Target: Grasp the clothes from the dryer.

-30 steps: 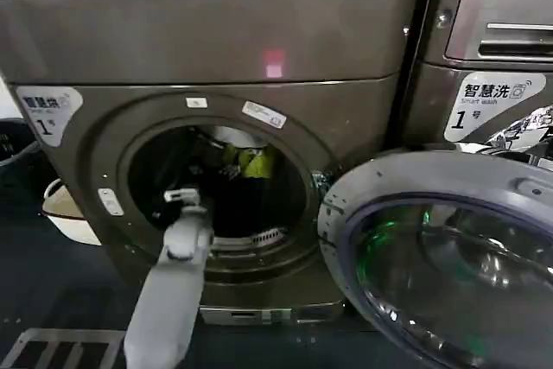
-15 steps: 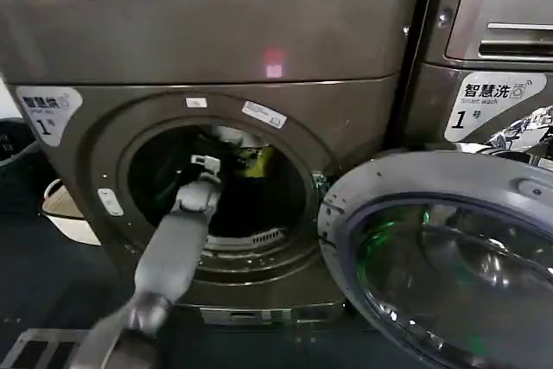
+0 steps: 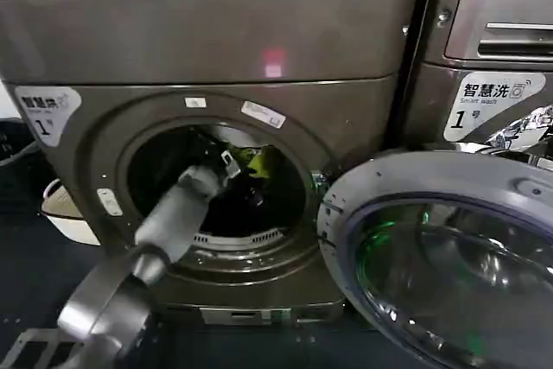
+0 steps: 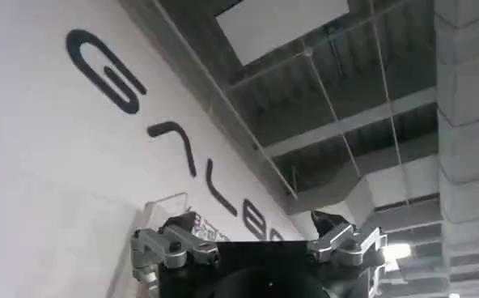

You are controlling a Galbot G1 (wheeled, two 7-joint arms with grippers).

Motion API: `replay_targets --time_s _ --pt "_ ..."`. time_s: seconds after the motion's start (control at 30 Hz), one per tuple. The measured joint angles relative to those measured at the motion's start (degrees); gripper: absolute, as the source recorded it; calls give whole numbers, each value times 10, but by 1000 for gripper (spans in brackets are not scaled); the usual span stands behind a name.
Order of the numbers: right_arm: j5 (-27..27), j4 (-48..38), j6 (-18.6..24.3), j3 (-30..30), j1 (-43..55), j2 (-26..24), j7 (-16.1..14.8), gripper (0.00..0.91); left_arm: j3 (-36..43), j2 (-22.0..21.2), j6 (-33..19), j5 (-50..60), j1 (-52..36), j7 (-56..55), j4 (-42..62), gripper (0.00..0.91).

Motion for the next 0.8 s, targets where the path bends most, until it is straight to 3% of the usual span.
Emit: replay_targets --time_s 0.3,0.8 --pt "-1 7 1 -12 8 6 -1 907 57 4 -13 137 -41 77 65 907" --pt "0 11 3 -10 -1 7 -3 907 100 -6 -2 226 -47 86 100 907"
